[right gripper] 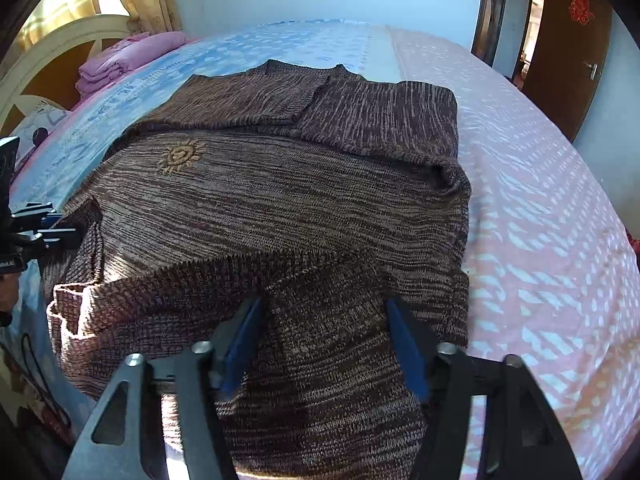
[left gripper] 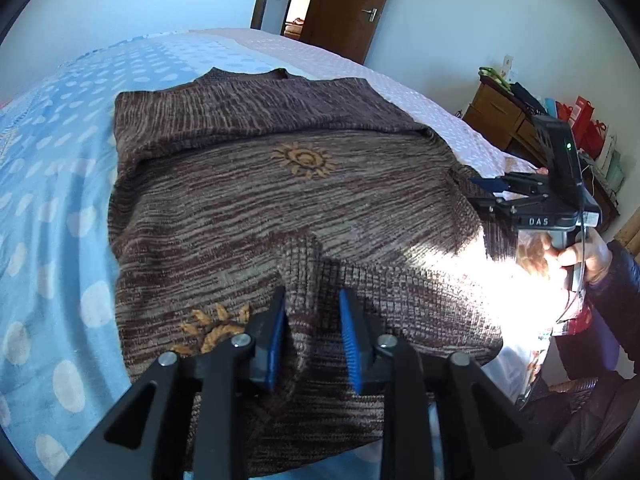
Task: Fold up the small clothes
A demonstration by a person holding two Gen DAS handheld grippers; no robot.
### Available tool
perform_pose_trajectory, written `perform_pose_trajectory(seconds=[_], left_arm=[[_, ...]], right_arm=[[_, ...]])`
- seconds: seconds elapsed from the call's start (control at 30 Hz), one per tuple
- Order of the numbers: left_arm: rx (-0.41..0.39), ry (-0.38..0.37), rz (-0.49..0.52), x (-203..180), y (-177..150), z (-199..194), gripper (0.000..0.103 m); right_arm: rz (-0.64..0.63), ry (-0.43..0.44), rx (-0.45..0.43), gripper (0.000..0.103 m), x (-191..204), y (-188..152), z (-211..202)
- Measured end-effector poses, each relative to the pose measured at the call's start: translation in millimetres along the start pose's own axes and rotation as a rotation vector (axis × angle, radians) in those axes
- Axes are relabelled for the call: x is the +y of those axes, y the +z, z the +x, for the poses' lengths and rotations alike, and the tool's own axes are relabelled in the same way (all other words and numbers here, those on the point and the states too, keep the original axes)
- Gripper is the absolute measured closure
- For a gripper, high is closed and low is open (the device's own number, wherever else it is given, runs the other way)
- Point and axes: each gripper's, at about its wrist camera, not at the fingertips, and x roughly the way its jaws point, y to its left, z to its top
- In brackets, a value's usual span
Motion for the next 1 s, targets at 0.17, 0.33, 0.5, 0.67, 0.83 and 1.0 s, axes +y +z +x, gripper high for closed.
perform_pose_trajectory(seconds=[0.17,0.33,0.5,0.67,0.83,1.0], left_arm=[[-0.047,-0.038,-0.056,4,-1,-12,0.093],[-0.156,-0.058,-0.147,18,12,-45,0.093],[-0.254,-0.008,-0.197,30,30,-70,0.093],[-0.301,0.050,-0.270,49,50,-69,0.093],[-0.316,0.080,-0.343,71,75,-57,0.093],[-0.333,0.115,-0.392,92,101,-48,0.093]], right_arm=[[0.052,0.038,-0.027,0.090,-5,-5,-22],[0.121,0.045,-0.136,0.090,-13,8,-60],[0.223,0.035,-0.266,0.090,-33,26,-94],[0.252,-0.036,-0.305,0.090,-39,43,-94],[0.227,-0.063,-0.326,0.090,-39,72,-89],[0.180,-0.090,-0.340,0.090,-44,113,-76]])
